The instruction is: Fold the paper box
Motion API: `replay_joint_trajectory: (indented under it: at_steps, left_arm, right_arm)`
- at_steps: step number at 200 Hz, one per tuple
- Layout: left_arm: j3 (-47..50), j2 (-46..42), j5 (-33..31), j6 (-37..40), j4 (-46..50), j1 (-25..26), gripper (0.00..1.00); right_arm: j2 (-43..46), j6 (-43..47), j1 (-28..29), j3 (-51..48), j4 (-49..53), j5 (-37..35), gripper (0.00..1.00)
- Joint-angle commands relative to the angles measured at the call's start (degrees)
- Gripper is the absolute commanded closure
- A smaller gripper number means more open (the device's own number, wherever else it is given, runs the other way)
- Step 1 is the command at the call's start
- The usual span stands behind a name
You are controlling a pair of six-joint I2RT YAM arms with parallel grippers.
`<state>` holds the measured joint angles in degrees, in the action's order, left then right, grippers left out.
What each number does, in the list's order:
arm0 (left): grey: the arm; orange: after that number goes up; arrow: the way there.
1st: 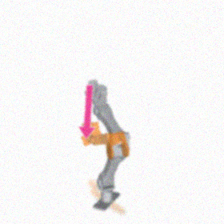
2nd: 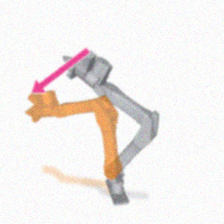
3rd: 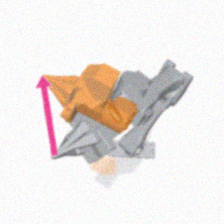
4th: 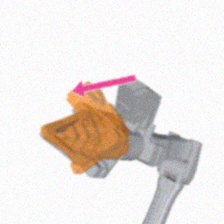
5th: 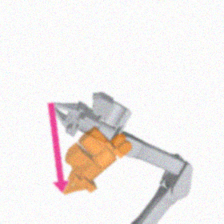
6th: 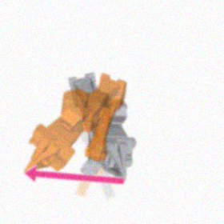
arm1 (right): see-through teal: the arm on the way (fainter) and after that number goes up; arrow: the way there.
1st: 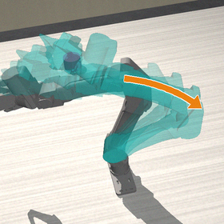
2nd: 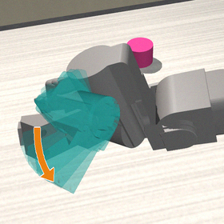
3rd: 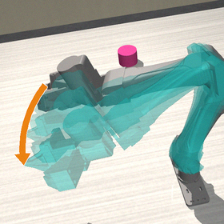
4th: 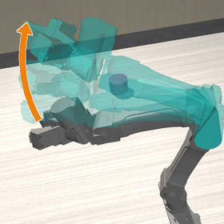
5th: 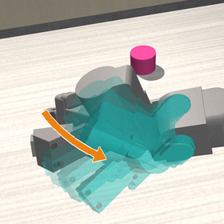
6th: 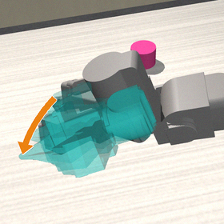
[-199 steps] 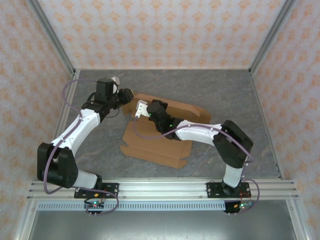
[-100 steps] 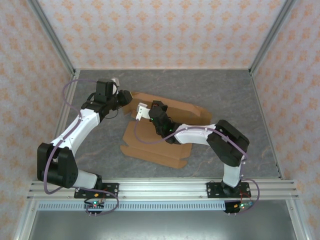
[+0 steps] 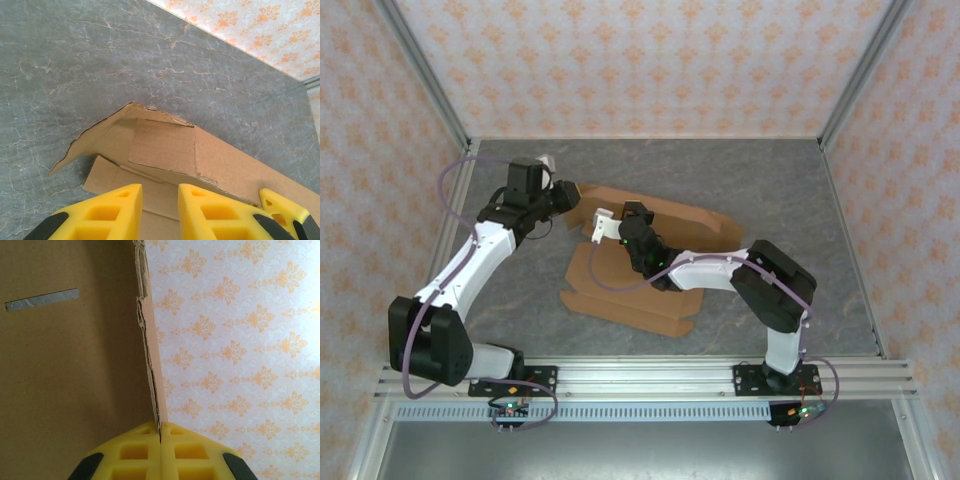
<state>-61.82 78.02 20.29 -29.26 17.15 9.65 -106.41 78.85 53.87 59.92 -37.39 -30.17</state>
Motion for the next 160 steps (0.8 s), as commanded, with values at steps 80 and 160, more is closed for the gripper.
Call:
replay_joint_trajectory:
  at_steps: [80,160]
  left_arm:
    - [-8.02,11.63,1.41,4.56,-1.24,2.72,0.78]
    - [-12.46,13.74,4.38,5.47,4.89,3.29,0.64]
  right_arm:
    - [-0.64,1.47,0.45,-2.15,-2.24,1.26,1.00]
    - [-0.80,3.08,0.44,-2.99,-5.07,2.14,1.00]
